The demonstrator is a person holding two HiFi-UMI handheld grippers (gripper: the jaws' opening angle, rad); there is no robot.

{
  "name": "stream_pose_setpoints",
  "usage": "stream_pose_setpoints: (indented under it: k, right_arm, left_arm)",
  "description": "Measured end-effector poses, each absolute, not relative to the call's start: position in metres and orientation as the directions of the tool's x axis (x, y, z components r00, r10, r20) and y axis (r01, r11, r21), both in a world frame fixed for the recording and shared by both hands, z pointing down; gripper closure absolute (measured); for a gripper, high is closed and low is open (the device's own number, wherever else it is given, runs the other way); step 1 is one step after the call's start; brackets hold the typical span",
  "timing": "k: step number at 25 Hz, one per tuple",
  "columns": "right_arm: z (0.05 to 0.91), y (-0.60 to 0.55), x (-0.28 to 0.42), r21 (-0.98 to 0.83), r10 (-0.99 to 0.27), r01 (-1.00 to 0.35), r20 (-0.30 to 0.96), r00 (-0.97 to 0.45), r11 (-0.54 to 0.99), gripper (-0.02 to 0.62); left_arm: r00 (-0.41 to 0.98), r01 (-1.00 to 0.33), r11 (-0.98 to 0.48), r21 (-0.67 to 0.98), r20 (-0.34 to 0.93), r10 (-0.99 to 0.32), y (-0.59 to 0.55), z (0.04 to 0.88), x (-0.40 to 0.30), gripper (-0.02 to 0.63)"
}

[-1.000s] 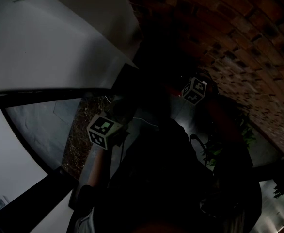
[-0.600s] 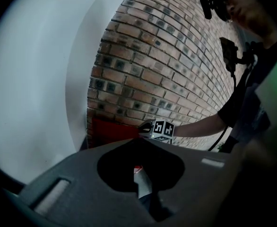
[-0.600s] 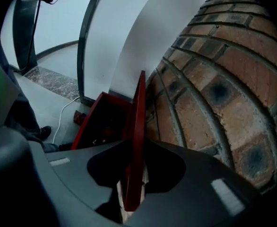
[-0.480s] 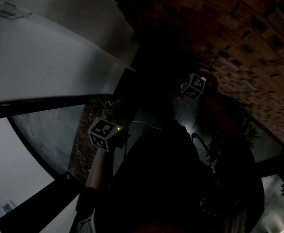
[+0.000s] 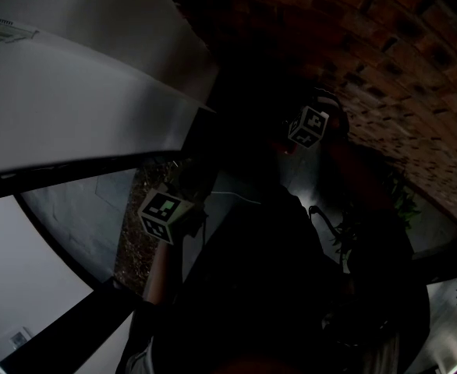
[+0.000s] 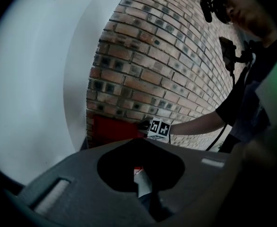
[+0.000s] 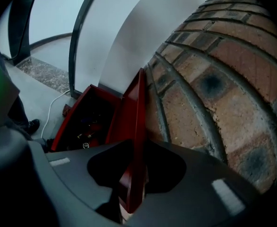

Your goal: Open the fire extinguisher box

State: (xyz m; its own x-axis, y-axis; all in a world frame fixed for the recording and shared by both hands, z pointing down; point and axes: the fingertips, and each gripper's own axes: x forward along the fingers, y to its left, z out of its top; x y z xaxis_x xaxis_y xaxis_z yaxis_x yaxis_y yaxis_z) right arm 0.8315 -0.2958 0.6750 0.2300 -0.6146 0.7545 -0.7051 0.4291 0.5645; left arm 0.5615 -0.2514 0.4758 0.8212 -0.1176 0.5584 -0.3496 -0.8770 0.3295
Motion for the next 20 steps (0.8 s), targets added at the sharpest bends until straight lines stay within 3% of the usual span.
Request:
stream_pose_setpoints:
  k: [11,15,20]
  right_arm:
    - [0.676,-0.297,0.842,0.579,-0.607,-0.699,0.751,0.258,0.419,0.52]
    - [0.671,-0.287,0.849,0.558,-0.599,-0.749,0.752,0.274,0.358,0.451]
    - [0.654,-0.276,0.854,0.566,-0.617,-0.763,0.731,0.291,0.311,0.442]
  left_arm:
    - [0.818,-0.375,-0.866,0.33,0.557,-0.142,-0.259,0.477,0.552,0.604]
    - [0.815,-0.384,-0.862,0.331,0.56,-0.148,-0.265,0.479,0.547,0.604]
    - [0.815,-0.373,-0.863,0.34,0.565,-0.129,-0.266,0.486,0.545,0.604]
